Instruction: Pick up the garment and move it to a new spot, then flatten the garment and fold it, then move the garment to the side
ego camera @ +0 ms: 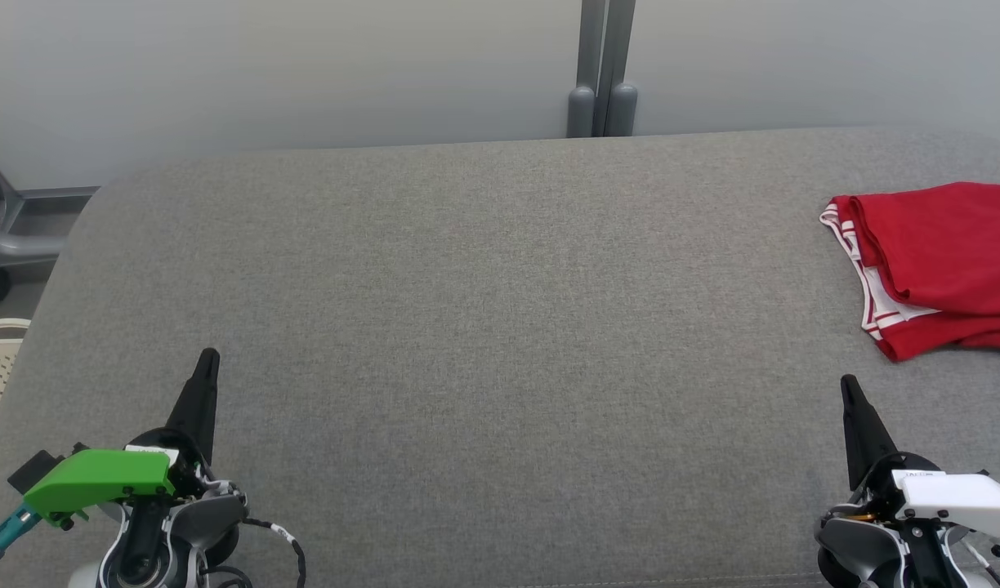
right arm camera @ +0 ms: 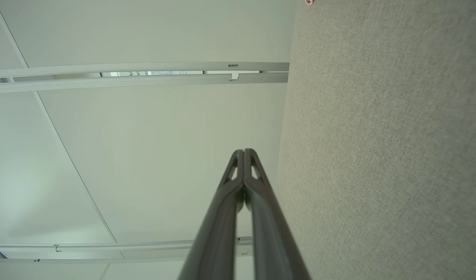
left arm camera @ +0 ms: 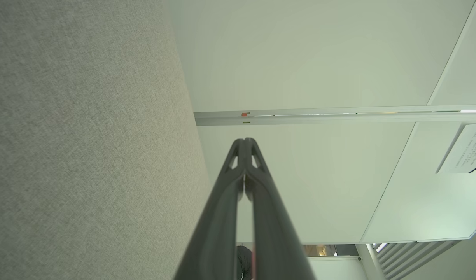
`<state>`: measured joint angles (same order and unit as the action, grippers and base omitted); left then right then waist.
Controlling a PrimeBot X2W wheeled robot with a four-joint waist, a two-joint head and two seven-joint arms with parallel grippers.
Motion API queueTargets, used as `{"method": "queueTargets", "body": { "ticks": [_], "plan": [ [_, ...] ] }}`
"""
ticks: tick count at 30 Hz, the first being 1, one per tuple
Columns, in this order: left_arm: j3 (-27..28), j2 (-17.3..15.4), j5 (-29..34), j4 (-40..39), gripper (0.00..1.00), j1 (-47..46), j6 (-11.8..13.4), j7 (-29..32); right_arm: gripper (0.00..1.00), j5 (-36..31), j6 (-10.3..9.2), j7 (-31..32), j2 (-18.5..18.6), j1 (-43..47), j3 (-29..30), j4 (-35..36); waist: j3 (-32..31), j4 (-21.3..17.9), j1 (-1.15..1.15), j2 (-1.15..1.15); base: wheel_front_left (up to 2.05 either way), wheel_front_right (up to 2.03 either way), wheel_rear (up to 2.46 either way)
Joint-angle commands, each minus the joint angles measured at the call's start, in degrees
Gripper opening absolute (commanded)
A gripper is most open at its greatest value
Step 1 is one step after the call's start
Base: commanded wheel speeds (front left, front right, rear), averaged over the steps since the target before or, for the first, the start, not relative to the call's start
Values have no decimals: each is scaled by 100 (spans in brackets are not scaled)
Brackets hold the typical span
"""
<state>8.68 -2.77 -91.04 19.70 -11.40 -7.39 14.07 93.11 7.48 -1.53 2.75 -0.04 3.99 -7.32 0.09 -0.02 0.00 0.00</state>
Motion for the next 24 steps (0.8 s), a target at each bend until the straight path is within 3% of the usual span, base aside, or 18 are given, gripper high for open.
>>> {"method": "queueTargets", "body": {
  "ticks": [1,24],
  "plan": [
    [10,-9,-65,-18,0,-76,-32,18,0,5,2,16,24,61,9,24,0,0,0,0,0,0,0],
    [9,-9,-66,-18,0,-76,-32,18,0,5,2,15,24,61,9,24,0,0,0,0,0,0,0]
  ]
}}
